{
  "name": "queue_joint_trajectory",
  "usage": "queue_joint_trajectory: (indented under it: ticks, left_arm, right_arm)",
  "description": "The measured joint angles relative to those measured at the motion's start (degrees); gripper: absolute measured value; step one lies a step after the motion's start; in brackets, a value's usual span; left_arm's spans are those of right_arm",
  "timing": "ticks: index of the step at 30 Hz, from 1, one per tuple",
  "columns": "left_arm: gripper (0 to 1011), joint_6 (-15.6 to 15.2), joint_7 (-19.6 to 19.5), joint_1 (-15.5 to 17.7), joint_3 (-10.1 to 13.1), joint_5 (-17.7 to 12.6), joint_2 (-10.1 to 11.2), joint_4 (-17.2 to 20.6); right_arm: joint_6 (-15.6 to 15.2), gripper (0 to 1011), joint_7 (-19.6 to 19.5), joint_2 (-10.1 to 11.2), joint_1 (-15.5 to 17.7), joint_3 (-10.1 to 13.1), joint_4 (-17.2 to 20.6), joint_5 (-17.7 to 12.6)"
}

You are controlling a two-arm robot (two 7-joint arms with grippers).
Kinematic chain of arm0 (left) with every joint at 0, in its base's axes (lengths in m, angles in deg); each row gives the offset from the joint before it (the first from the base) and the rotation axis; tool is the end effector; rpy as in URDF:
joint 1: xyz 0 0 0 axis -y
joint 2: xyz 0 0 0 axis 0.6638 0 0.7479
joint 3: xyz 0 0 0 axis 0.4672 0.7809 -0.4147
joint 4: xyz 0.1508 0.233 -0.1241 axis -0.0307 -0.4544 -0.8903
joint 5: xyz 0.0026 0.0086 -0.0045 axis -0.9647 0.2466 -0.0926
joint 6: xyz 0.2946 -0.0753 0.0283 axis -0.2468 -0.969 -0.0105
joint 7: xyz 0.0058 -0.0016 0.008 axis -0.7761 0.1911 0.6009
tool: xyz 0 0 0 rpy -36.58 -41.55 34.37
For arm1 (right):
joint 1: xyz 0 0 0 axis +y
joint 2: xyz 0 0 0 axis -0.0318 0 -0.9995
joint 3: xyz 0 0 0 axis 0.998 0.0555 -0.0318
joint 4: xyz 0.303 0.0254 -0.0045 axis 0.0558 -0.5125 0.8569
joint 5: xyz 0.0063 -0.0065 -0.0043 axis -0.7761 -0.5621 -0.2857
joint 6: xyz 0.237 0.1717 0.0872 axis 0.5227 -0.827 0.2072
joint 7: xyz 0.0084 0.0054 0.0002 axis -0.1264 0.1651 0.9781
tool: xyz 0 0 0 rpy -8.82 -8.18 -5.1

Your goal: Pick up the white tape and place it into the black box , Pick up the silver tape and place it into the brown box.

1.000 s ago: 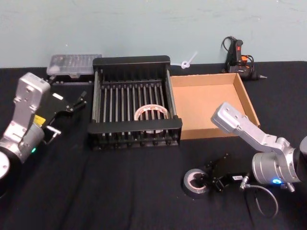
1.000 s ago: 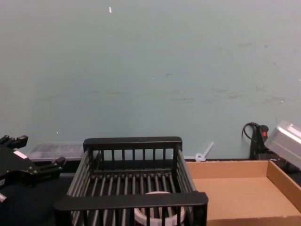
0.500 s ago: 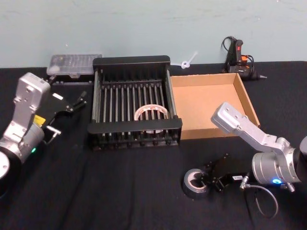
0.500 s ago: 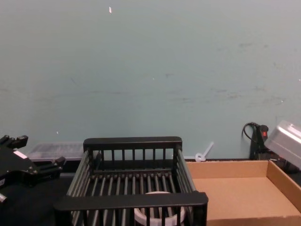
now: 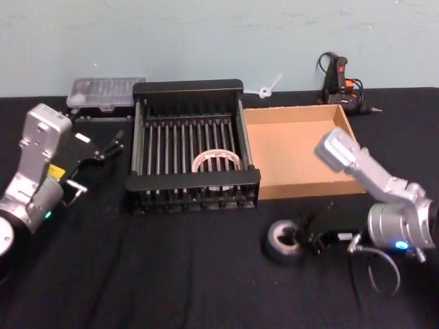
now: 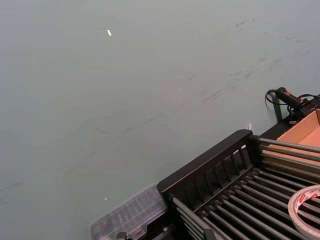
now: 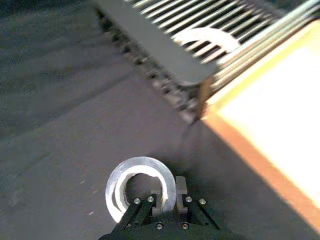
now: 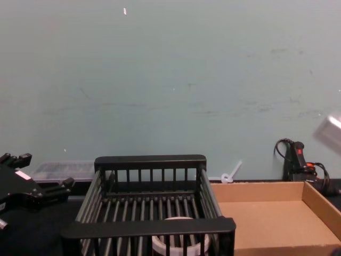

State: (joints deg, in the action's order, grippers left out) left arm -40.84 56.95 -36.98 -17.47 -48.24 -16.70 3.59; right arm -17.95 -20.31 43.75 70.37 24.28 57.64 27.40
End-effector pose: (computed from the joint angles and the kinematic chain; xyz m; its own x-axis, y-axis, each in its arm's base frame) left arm 0.3571 0.0915 -0.3129 0.2924 0.8803 0.3735 -0.9552 0.2875 0.0703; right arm 0.3569 -0.0484 -0.2464 0.8185 -0.5745 -0.0068 0.4321 0.6233 -0.6518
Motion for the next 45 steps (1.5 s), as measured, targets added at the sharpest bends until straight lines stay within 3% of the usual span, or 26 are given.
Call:
queue_joint_trajectory:
  ticks: [9,15,32,38,45]
  left_arm:
    - [1001,0.0,0.0,0.0,0.0,0.0,0.0,0.0]
    - [1001,0.0,0.0,0.0,0.0,0.0,0.0,0.0]
    - [1001,0.0,0.0,0.0,0.0,0.0,0.0,0.0]
    - [1001,0.0,0.0,0.0,0.0,0.0,0.0,0.0]
    - [1001,0.0,0.0,0.0,0.0,0.0,0.0,0.0]
  right_arm:
    - [1.08,176,-4.48,-2.25,-1.91,4.57,-2.87,-0.32]
    - [1.64,176,-6.58,-5.15,-5.01,6.49,-7.63,0.61]
    - [2.79,176,-8.16,-11.34,-10.92,7.33,-19.46,4.48]
    - [3.03,176,-8.3,-12.49,-11.55,7.59,-21.21,5.25]
    - [3.04,176,-8.31,-12.34,-11.51,7.55,-21.03,5.23]
